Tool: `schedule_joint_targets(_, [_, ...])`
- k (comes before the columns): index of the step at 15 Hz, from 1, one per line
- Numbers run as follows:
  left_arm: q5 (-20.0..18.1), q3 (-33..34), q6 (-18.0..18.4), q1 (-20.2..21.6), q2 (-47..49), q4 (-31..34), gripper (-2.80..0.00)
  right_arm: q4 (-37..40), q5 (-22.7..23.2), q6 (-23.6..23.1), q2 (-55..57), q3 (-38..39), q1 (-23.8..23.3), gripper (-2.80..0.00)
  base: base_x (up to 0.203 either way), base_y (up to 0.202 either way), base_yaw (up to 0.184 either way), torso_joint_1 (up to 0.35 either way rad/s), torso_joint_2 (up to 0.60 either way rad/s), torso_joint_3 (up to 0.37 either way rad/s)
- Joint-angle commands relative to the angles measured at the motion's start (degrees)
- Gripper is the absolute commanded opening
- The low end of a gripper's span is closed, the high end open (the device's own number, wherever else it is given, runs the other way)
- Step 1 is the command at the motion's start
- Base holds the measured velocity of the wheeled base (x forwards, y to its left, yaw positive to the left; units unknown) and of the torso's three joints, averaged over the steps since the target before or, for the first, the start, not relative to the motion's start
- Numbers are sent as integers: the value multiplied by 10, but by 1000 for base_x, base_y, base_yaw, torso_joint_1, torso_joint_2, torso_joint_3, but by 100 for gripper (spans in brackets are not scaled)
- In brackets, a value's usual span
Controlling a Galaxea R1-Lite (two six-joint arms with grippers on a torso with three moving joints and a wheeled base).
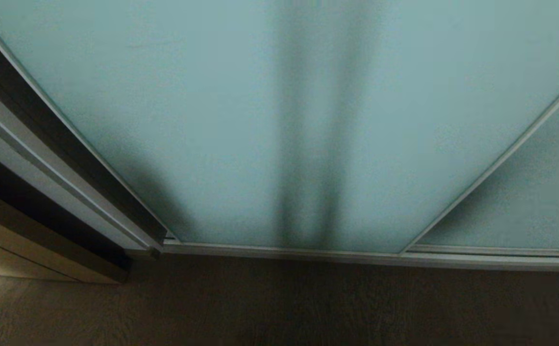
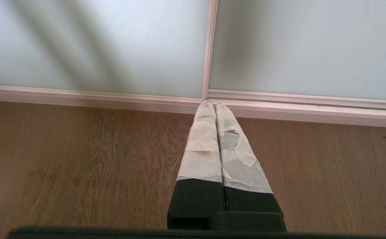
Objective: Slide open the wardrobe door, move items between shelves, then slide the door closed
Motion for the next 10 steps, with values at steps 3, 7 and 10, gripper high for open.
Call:
schedule_joint_targets(3, [-14,10,7,2,-24,11,-280,0,0,0,1,0,0,-280,0,0,0,0,0,0])
schedule_joint_targets(7, [-12,10,-2,2,-24,11,-280,0,0,0,1,0,0,-280,0,0,0,0,0,0])
schedule_joint_targets(10, [-12,10,-3,1,-24,11,-280,0,0,0,1,0,0,-280,0,0,0,0,0,0])
